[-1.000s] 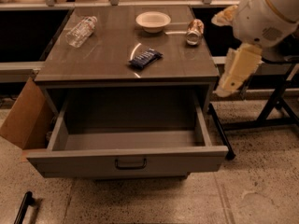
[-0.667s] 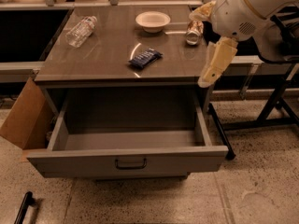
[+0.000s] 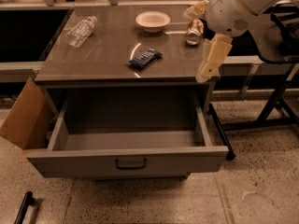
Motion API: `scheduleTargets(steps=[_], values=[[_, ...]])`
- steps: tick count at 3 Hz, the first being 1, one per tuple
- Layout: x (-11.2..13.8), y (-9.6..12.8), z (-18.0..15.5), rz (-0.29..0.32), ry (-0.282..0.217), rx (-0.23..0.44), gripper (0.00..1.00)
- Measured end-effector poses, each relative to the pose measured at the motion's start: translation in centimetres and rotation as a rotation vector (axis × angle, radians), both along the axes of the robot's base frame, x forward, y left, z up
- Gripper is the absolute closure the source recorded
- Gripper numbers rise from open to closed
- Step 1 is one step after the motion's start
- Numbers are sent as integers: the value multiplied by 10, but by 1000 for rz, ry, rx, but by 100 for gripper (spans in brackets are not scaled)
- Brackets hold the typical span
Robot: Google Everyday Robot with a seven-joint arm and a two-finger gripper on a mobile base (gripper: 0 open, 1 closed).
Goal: Place rxbar blueberry into top drawer
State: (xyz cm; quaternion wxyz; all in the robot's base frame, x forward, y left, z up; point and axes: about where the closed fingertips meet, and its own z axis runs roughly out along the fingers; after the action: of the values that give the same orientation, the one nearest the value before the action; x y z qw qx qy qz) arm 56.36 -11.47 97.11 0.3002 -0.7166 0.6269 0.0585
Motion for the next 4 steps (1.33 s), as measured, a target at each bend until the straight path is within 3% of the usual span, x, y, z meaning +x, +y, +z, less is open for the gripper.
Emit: scheduleTargets(steps=[1,3,4], values=[[36,3,-14,62,5,-57,0],[106,35,-47,145,24,-202,0],[128,56,-60,131,28,-178,0]])
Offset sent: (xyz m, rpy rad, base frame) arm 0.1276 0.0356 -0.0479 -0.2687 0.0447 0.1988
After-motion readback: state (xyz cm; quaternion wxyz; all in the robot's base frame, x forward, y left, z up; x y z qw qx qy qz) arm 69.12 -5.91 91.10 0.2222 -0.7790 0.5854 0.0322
